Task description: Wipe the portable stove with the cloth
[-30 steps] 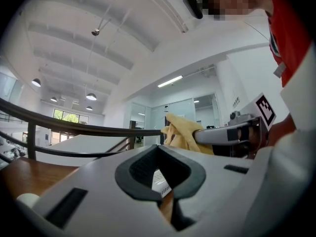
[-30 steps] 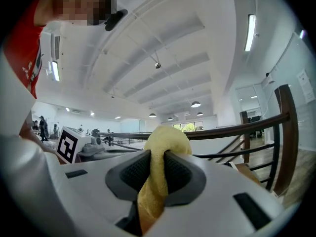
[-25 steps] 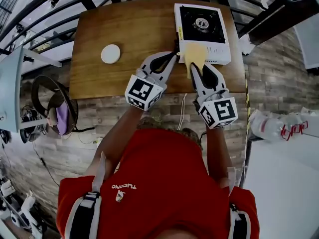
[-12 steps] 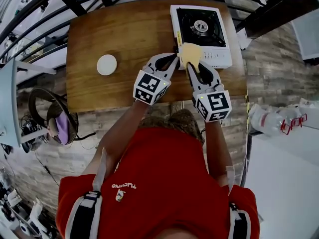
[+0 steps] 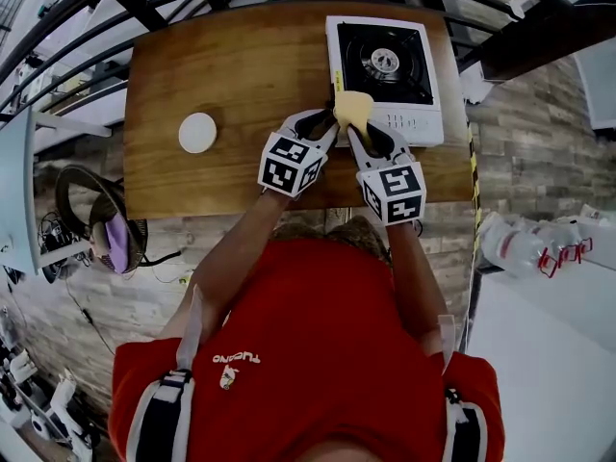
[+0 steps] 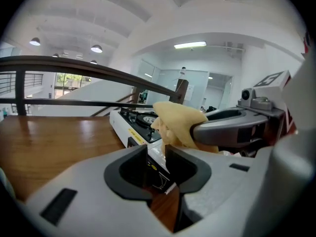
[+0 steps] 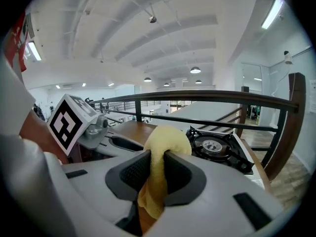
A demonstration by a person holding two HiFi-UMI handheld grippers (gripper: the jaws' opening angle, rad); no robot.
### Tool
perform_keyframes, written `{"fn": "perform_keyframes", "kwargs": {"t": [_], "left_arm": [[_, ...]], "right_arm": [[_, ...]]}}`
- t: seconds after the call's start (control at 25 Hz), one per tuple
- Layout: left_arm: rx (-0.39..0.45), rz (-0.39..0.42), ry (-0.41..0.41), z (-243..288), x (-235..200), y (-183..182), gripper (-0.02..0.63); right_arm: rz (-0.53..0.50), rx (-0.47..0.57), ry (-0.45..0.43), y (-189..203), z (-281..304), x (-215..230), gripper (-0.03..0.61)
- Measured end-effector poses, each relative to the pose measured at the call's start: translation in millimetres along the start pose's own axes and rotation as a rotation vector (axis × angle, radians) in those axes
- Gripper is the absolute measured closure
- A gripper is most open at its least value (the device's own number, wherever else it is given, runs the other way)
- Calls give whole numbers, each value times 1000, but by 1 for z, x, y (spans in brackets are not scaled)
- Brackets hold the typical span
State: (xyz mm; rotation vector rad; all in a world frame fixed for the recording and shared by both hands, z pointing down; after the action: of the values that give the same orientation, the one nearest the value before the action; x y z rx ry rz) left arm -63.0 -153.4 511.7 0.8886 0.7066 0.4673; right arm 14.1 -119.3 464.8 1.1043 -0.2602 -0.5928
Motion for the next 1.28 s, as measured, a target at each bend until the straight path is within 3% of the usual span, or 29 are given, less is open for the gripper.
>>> {"fn": "perform_keyframes", "kwargs": {"t": [0.24, 0.64, 1.28], "left_arm": [[-96, -49, -73, 14, -3, 14, 486], [-151, -65, -116, 21, -3, 16, 485], [-169, -58, -39, 30, 3, 13, 454]], "right_arm": [[-3, -82, -77, 15, 19, 3, 492], [27, -221, -169, 37, 35, 24, 491], [145, -298, -88, 48, 21, 48, 491]]}}
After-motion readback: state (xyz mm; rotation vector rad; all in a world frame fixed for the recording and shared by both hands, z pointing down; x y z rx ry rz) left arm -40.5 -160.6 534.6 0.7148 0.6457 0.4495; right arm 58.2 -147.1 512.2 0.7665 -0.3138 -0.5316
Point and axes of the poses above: the fingertips, and each gripper's own axes: z forward along the fingers, x to its right, y out of its underside, the point moved 4 cm from there along -z, backward along the fingers, and after that the axes turned 8 degrees about -z, right-handed, at the moved point
